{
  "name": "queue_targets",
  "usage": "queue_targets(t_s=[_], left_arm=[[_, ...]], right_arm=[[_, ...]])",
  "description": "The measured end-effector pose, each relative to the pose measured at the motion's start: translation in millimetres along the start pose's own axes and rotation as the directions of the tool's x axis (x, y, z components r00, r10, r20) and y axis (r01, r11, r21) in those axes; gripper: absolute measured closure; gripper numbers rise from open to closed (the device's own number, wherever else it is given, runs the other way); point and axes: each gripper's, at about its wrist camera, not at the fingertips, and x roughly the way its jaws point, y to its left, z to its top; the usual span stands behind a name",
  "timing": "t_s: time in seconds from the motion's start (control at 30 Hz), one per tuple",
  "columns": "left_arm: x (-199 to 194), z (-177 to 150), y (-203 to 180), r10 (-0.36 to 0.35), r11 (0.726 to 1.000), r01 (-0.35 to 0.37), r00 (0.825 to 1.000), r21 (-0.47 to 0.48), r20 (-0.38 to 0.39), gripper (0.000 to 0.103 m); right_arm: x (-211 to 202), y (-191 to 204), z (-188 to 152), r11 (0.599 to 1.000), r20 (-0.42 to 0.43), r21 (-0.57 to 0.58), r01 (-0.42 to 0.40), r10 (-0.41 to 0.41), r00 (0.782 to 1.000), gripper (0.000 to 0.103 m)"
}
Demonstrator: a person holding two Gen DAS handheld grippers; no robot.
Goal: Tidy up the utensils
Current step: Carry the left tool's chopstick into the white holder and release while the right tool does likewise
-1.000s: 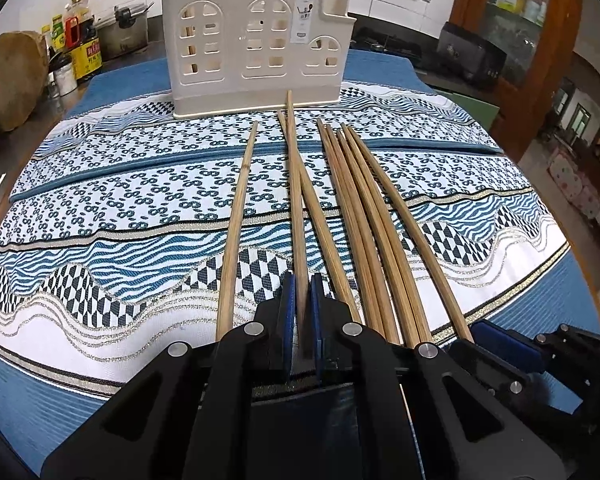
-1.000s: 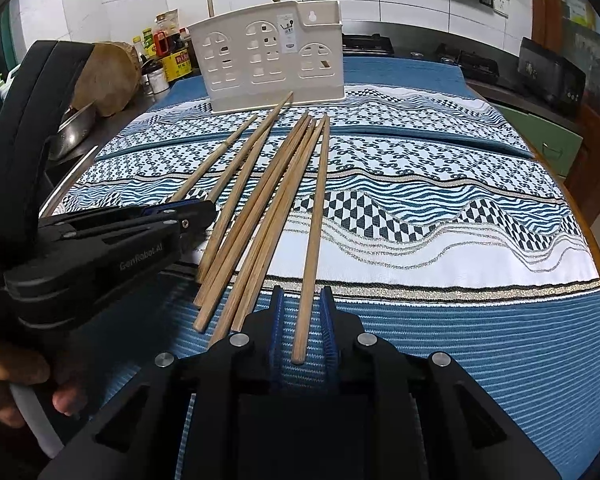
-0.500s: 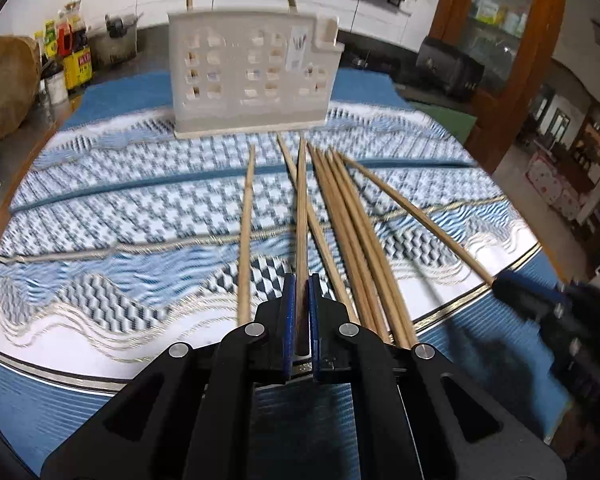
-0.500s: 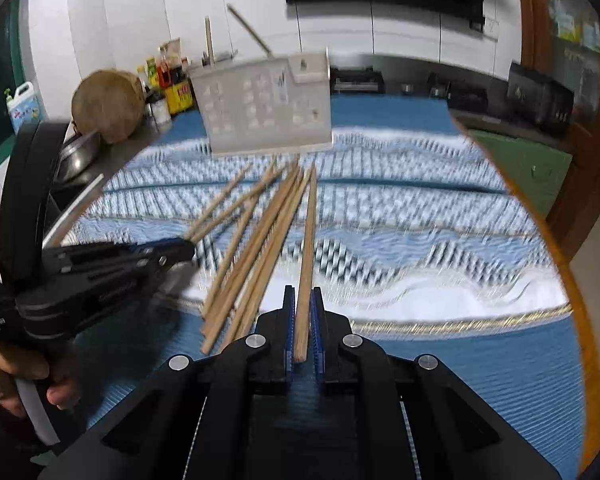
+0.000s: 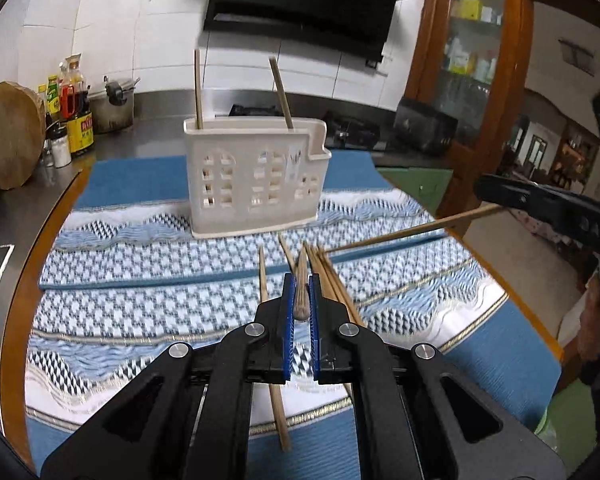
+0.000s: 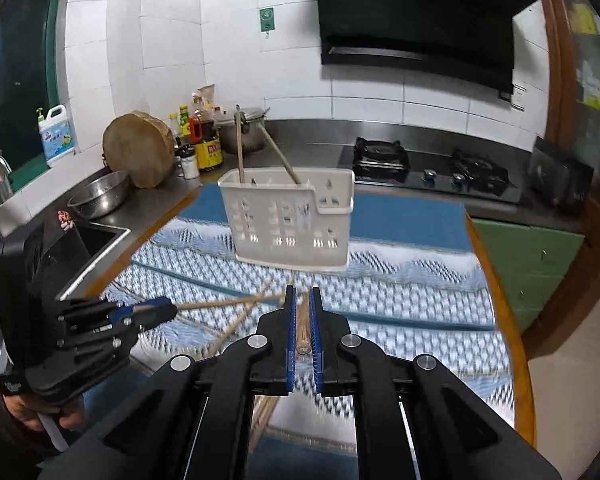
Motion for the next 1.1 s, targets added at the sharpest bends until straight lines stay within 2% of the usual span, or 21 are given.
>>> queue_targets(t_s=[0.33,0.5,0.7,0.9,1.1], left_arm=[[-5.0,49.4,12.1,-0.012,0.999,0.011,0.999,0.035,0.049,0.098],[-3.8,75.6,20.3,0.006,0.998,-0.01,0.998,0.063,0.057,0.098],[-8.3,104.5,33.0,-0.003,0.999,0.0,0.997,0.048,0.076,0.098],[-24.9,147.2,37.3,0.003,0.997,-0.014,0.989,0.073,0.15,0.098],[-38.1,191.6,35.5,0.029,0.992,-0.057,0.969,0.109,0.247,0.098]], right_arm=[[10.2,-3.7,81.2,0.999,0.009,-0.048,-0.006,0.007,1.0,0.097],[7.9,-4.6,123.8,0.996,0.045,-0.081,0.038,-0.034,0.998,0.097],[23.2,-6.0,179.7,0.989,0.097,-0.104,0.109,-0.099,0.99,0.097],[49.0,-11.3,222.1,0.988,0.156,-0.071,0.138,-0.125,0.98,0.097],[83.4,-8.1,234.5,0.983,0.133,-0.083,0.162,-0.15,0.98,0.097]])
